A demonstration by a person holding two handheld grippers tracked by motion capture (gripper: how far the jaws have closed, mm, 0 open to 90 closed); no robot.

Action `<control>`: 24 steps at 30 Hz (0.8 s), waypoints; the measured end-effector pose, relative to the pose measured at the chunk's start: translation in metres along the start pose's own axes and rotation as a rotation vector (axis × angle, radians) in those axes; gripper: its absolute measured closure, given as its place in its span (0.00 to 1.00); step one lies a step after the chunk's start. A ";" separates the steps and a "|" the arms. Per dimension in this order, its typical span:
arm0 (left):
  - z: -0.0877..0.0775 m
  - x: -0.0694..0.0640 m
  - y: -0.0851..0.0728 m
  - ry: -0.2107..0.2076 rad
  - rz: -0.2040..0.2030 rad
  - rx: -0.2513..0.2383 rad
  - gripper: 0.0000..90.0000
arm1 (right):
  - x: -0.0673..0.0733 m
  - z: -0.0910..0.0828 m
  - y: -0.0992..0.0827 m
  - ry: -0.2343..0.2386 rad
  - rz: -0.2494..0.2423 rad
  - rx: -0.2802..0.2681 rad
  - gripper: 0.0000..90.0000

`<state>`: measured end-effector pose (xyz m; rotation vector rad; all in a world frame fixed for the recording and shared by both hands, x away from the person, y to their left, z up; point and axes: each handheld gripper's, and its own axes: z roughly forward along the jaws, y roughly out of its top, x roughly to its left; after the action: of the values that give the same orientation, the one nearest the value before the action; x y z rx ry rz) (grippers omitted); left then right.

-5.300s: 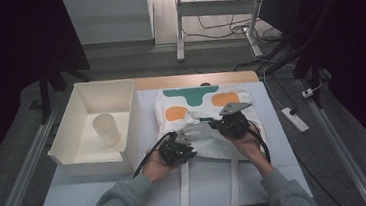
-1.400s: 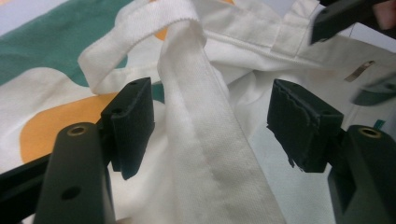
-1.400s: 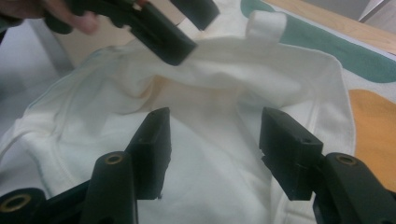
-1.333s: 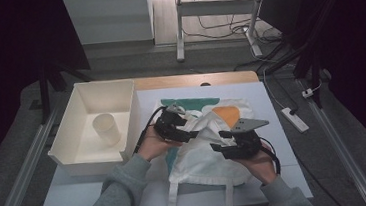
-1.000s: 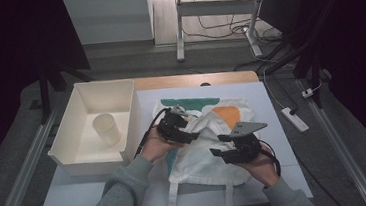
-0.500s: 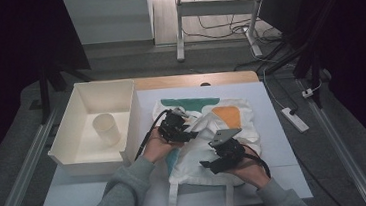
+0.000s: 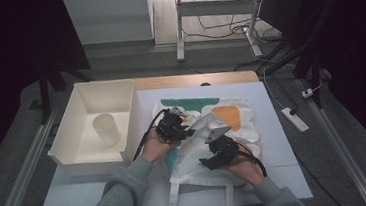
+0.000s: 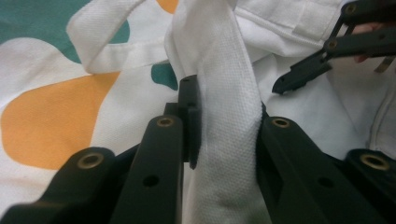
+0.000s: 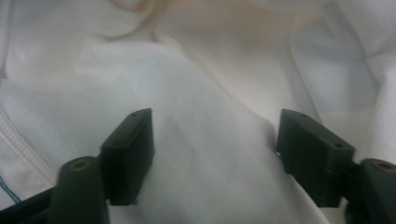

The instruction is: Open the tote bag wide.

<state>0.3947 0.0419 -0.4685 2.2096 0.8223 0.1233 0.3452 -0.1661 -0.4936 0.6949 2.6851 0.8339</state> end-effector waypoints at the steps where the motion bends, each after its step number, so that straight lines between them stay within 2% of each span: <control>1: -0.001 0.000 0.000 -0.001 -0.005 -0.002 0.85 | 0.000 0.000 -0.001 -0.002 -0.001 0.001 0.40; 5: -0.003 0.002 -0.001 0.003 -0.006 -0.011 0.85 | 0.000 0.003 -0.004 -0.040 -0.028 0.043 0.62; 10: -0.006 0.003 -0.001 0.007 -0.012 -0.022 0.85 | -0.001 0.010 -0.010 -0.046 -0.069 0.095 0.79; 13: -0.008 0.005 -0.001 0.005 -0.018 -0.026 0.85 | -0.002 0.009 -0.011 -0.039 -0.073 0.090 0.88; 17: -0.007 0.005 -0.001 0.003 -0.023 -0.028 0.85 | -0.003 0.010 -0.012 -0.032 -0.079 0.085 0.93; 24: -0.009 0.007 -0.002 0.000 -0.030 -0.039 0.85 | 0.002 0.010 -0.012 -0.059 -0.126 0.084 0.99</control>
<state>0.3968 0.0525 -0.4648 2.1599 0.8458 0.1240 0.3430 -0.1694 -0.5087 0.5529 2.6912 0.6627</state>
